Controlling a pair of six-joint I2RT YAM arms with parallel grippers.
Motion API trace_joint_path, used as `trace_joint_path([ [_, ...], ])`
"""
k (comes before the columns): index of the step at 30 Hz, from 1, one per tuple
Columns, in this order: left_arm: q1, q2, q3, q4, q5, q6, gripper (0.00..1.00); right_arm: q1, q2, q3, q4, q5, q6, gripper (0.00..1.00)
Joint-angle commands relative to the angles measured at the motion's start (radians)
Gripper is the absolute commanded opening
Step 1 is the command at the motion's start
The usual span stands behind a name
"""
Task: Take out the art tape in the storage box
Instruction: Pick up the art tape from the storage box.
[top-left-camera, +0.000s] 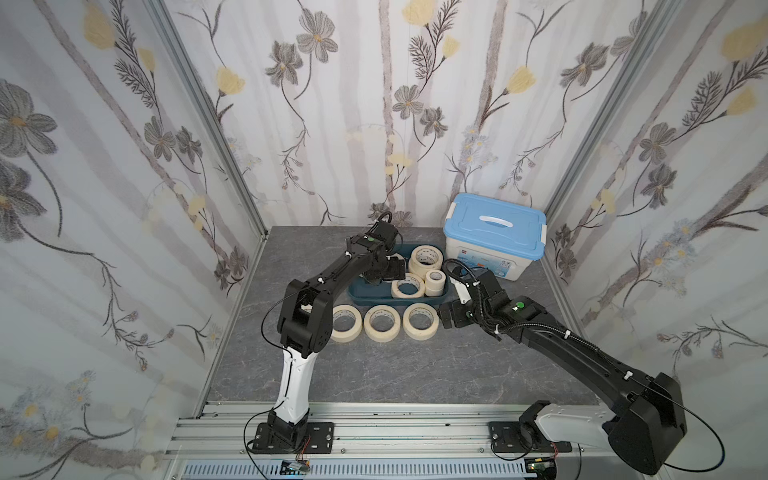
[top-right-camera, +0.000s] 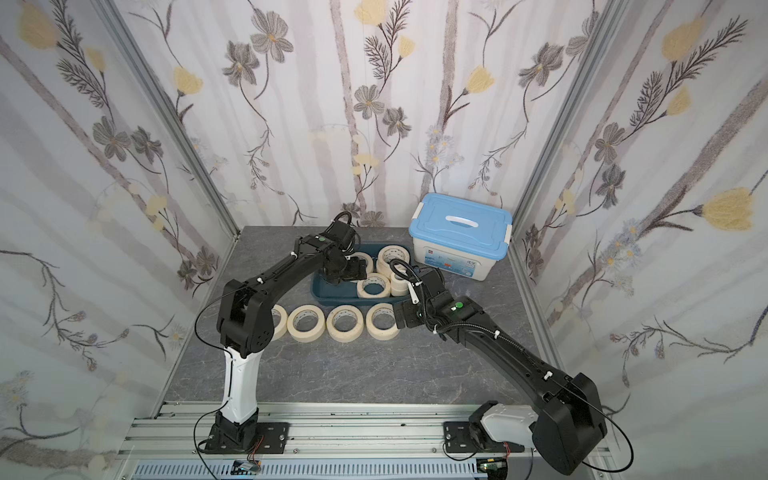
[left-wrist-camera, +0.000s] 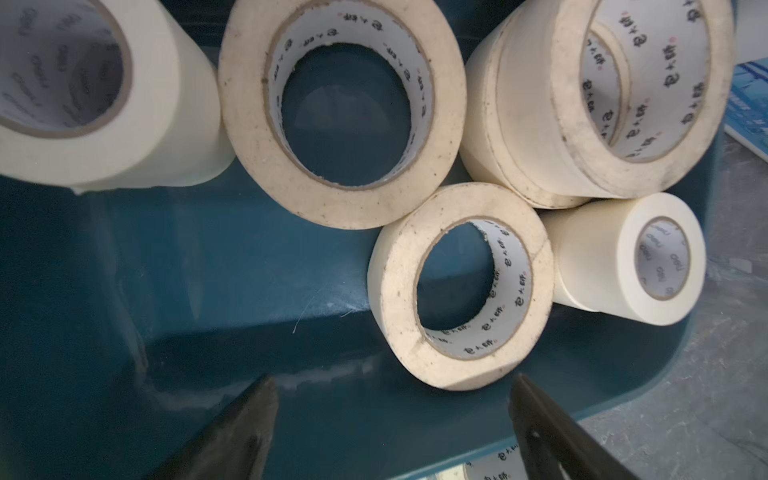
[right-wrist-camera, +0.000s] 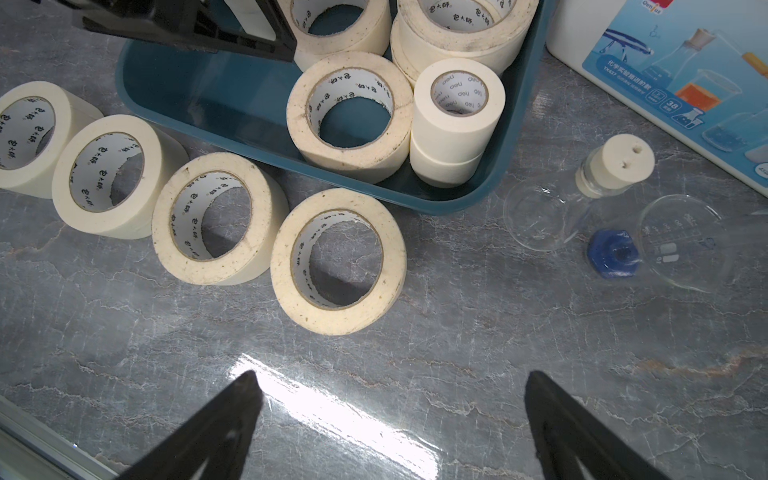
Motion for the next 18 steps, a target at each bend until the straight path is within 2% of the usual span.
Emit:
trace_joint_path([
  [1, -0.003, 0.033, 0.028, -0.033, -0.008, 0.006, 0.86, -0.009, -0.014, -0.012, 0.002, 0.001, 0.009, 1.00],
  [9, -0.017, 0.117, 0.085, -0.048, 0.019, 0.001, 0.79, -0.030, -0.043, -0.043, 0.001, -0.002, 0.009, 1.00],
  [18, -0.023, 0.181, 0.129, -0.058, 0.020, -0.005, 0.66, -0.050, -0.061, -0.050, 0.001, -0.007, 0.008, 1.00],
])
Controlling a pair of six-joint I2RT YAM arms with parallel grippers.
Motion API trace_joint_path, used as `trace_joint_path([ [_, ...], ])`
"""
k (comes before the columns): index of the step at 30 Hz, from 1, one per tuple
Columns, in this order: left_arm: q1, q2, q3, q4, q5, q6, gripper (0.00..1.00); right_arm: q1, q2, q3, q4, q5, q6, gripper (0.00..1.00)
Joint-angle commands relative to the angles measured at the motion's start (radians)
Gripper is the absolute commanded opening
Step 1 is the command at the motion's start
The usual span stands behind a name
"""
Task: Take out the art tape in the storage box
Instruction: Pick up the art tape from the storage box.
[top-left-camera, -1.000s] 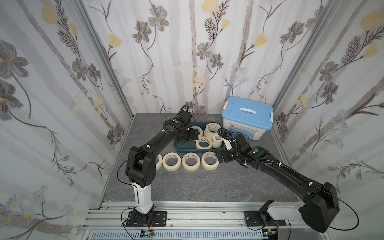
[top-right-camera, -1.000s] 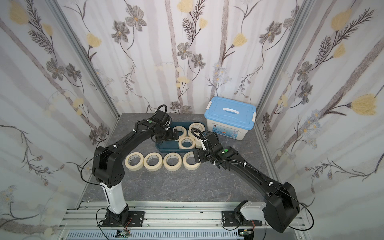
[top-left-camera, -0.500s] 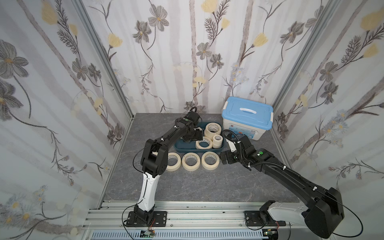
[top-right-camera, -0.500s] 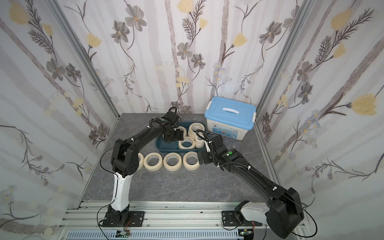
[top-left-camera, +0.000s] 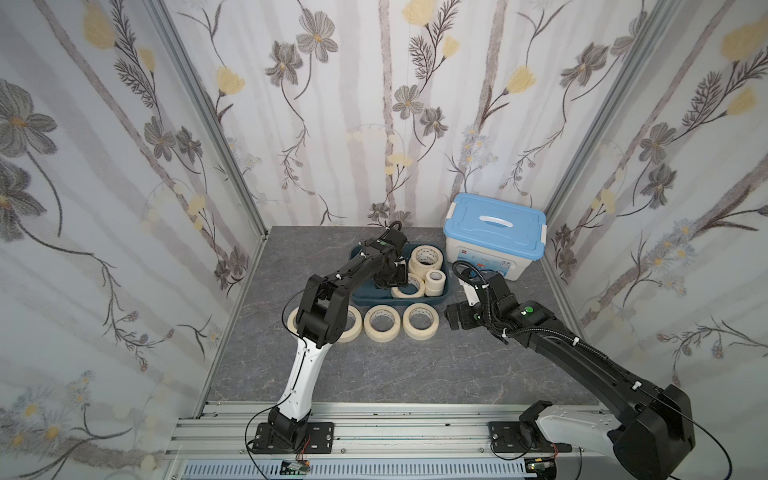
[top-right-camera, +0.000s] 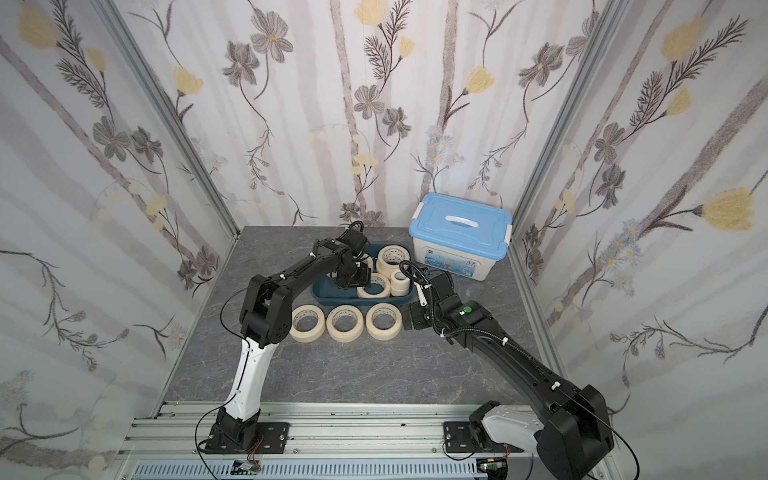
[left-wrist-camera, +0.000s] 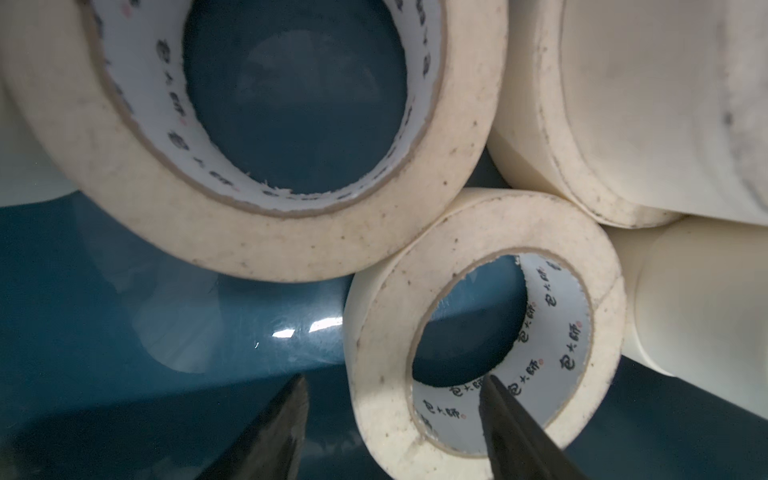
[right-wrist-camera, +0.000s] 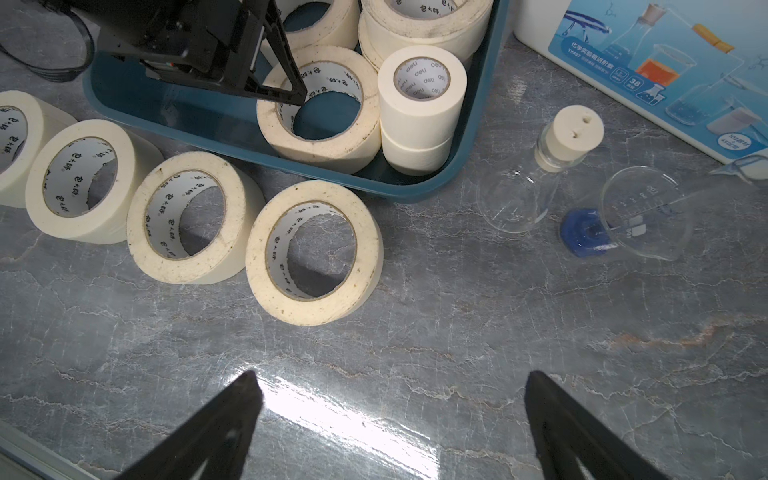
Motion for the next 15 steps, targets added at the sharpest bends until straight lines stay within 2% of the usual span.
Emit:
trace_joint_path([
  [1, 0.000, 0.010, 0.012, -0.019, 0.000, -0.006, 0.65, -0.004, -0.005, -0.001, 0.003, -0.009, 0.008, 1.00],
  [15, -0.003, 0.016, 0.013, -0.013, 0.003, -0.011, 0.45, -0.019, 0.005, -0.034, 0.004, -0.018, 0.005, 1.00],
])
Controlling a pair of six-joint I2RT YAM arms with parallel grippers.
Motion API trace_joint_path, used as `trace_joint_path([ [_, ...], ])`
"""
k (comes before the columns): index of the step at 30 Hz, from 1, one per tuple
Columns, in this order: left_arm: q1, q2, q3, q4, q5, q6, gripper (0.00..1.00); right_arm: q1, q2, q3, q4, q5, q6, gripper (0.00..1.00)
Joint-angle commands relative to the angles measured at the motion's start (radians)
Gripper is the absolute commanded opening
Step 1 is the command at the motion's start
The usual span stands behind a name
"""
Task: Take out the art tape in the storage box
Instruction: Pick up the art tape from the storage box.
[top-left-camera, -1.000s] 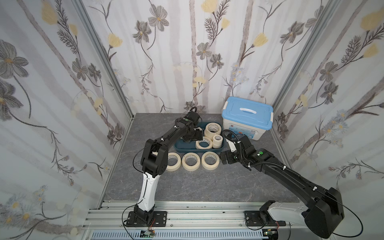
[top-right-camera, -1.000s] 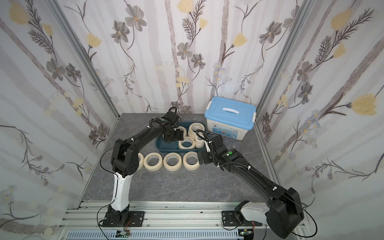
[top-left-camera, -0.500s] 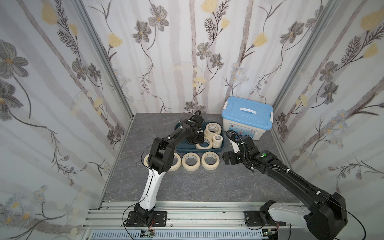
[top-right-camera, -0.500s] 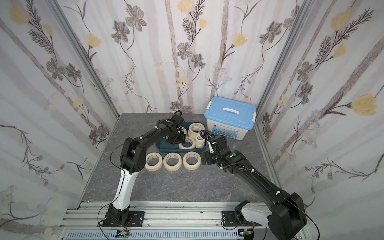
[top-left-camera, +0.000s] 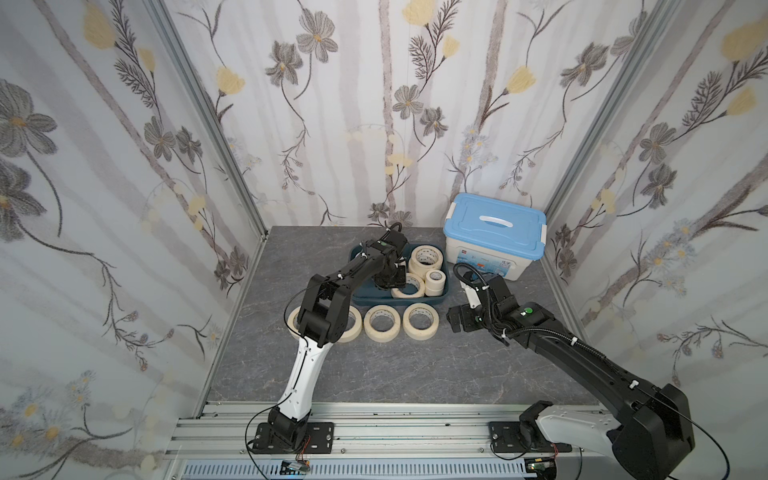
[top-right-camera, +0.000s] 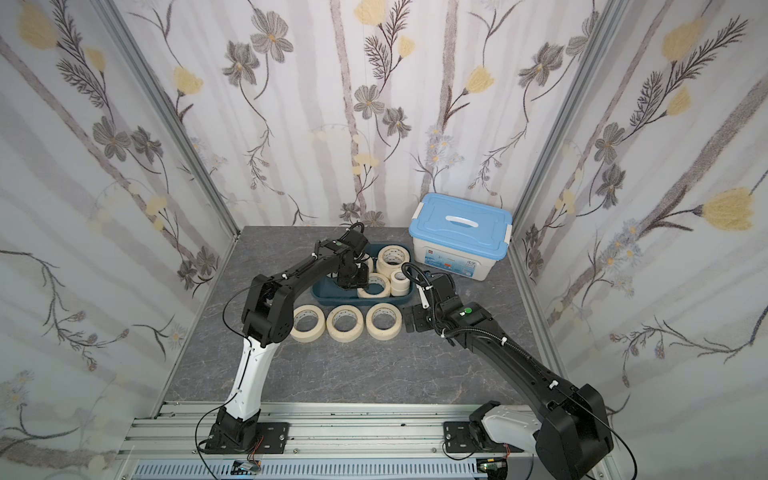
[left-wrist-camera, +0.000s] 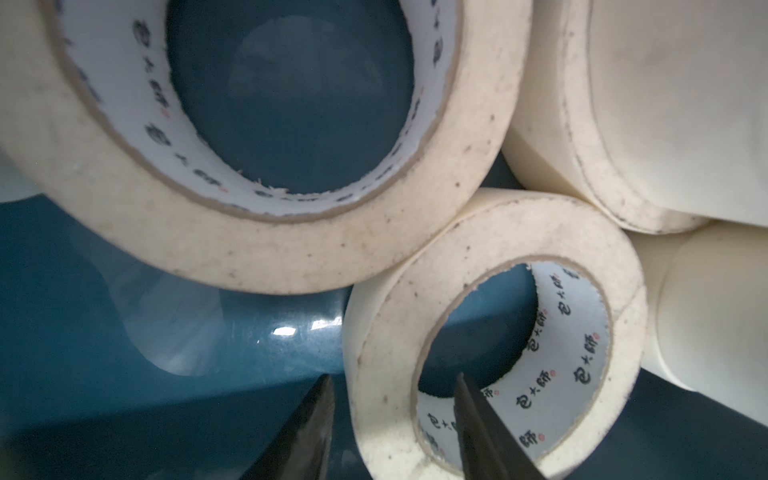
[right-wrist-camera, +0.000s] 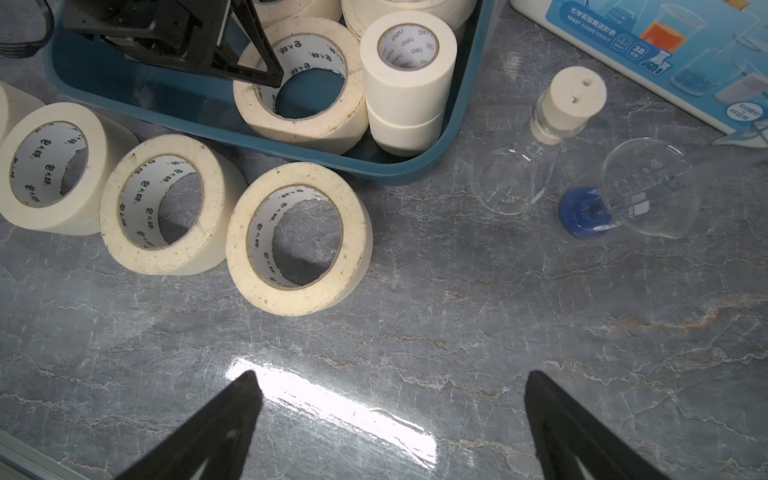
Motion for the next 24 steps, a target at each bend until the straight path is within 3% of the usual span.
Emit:
trace_joint_path([
  [1, -0.002, 0.001, 0.007, -0.013, 0.002, -0.008, 0.44, -0.001, 0.002, -0.002, 0.008, -0.008, 0.006, 1.00],
  [14, -0.002, -0.028, 0.008, -0.010, 0.009, -0.014, 0.29, -0.007, 0.005, 0.003, 0.008, -0.015, 0.005, 1.00],
  [24, -0.006, -0.050, 0.008, -0.011, 0.017, -0.017, 0.26, -0.010, 0.002, 0.007, 0.008, -0.018, 0.007, 1.00],
])
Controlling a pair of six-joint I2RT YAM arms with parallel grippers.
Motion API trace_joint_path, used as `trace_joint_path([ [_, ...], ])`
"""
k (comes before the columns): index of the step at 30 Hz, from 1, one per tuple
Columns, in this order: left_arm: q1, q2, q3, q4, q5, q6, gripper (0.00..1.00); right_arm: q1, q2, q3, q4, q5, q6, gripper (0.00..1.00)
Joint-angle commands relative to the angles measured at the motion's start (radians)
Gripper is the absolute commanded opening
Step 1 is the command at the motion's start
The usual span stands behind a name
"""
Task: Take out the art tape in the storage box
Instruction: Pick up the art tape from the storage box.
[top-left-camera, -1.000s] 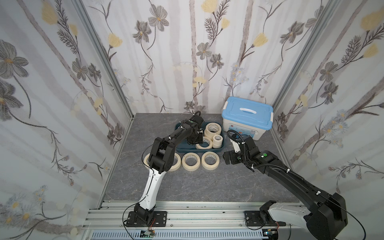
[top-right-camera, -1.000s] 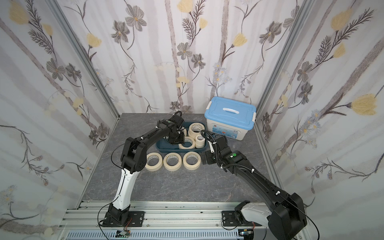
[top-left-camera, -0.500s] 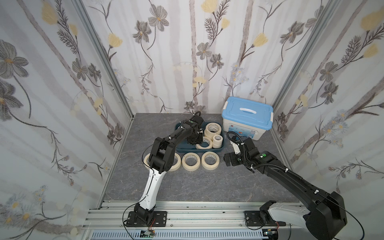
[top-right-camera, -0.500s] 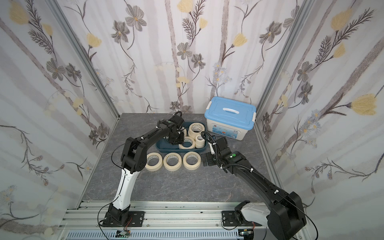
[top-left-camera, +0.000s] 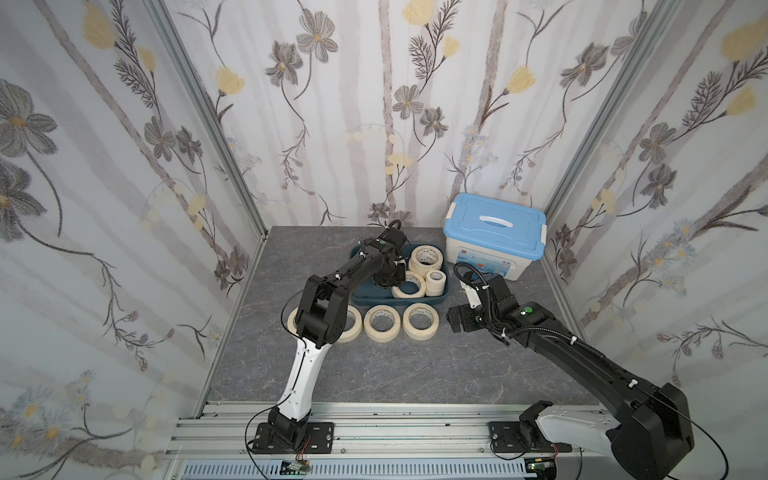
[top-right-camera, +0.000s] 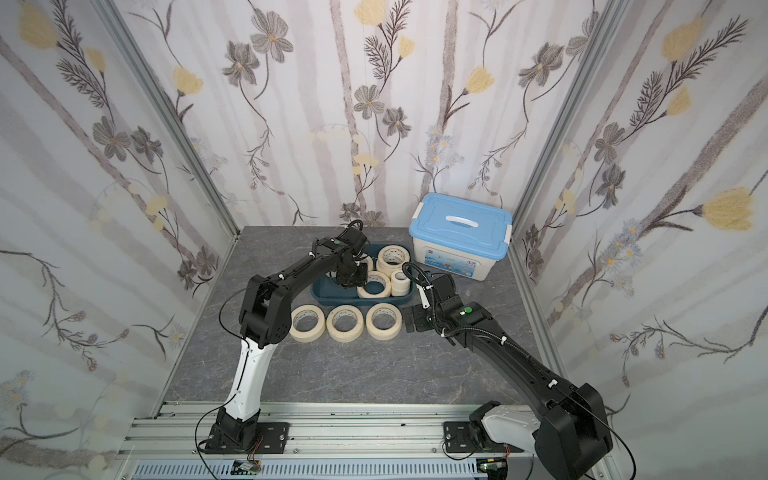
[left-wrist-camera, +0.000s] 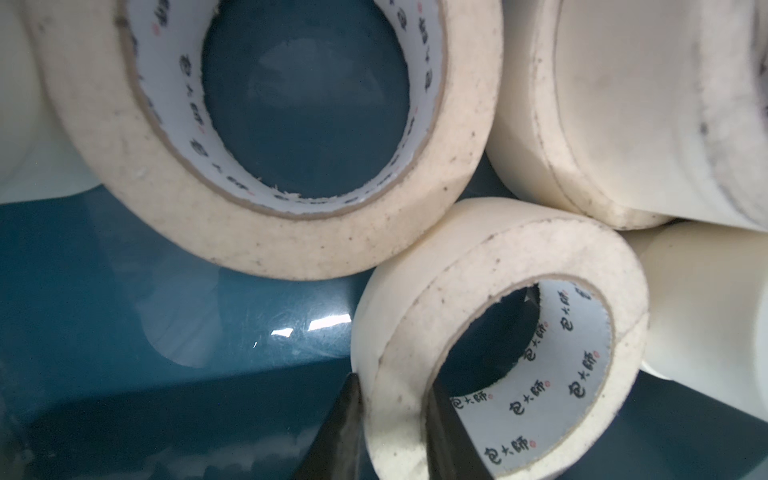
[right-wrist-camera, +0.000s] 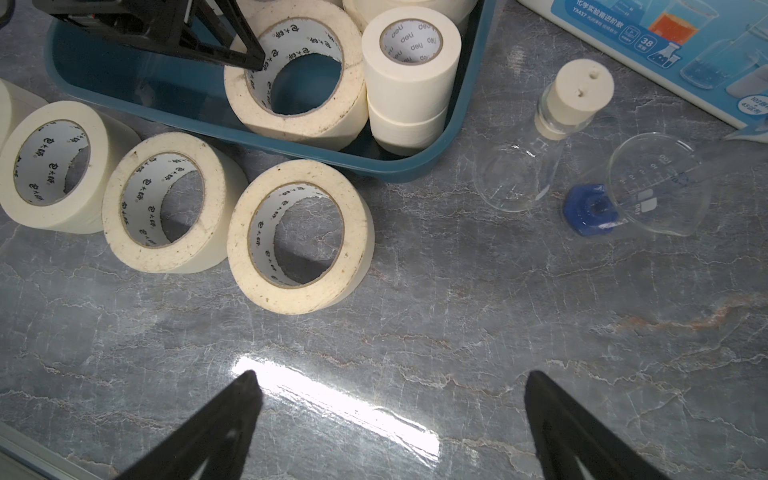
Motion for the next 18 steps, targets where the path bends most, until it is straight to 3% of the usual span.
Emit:
trace_joint_path([
  [1, -0.006, -0.022, 0.006, -0.006, 0.024, -0.007, 0.25, -0.001, -0.003, 0.007, 0.007, -0.004, 0.007, 1.00],
  [18, -0.006, -0.160, -0.100, 0.045, 0.027, -0.035, 0.21, -0.004, -0.019, 0.009, 0.006, -0.011, 0.016, 1.00],
])
